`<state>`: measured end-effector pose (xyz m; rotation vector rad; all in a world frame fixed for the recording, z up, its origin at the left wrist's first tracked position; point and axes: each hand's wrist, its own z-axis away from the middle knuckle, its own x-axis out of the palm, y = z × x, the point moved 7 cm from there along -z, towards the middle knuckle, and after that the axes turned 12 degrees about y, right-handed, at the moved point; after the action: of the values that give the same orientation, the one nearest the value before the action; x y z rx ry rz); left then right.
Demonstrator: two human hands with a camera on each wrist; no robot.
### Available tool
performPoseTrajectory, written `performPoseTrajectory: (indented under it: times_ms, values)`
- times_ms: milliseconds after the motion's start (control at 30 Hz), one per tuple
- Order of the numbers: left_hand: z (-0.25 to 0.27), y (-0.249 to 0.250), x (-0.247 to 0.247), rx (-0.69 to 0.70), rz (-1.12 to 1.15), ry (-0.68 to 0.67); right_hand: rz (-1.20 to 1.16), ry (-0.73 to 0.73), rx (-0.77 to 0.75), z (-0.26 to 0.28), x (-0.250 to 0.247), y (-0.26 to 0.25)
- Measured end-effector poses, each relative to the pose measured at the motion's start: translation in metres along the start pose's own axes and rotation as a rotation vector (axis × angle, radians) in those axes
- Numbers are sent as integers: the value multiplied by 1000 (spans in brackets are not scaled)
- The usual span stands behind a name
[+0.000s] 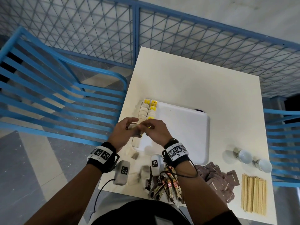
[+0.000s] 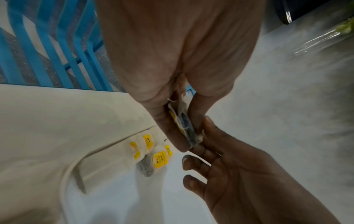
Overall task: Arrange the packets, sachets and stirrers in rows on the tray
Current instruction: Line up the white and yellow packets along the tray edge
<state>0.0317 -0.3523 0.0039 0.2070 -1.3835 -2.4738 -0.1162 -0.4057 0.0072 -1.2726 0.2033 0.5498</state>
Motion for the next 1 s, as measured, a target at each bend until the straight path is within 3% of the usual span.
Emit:
performPoseTrajectory:
  times_ms: [267,433,633,733,833,900,1000]
  values:
    - [11,2,14,-107,276,55,-134,34,-26,10,-25,-5]
    - [19,-1,21,-184,393,42,-224,88,50,15,-39,0]
    - [26,-2,26,-8,221,120,-221,88,70,22,-48,10]
    - [27,3,26,103,62,117,-33,93,-91,24,-55,6]
    - [28,7,30,206,-136,86,10,79,-269,26,-59,-7]
    - [28,9,31,231,-176,108,21,45,-261,25,-59,-7]
    - [32,10,33,211,-109,146,-41,107,-213,25,-66,-4]
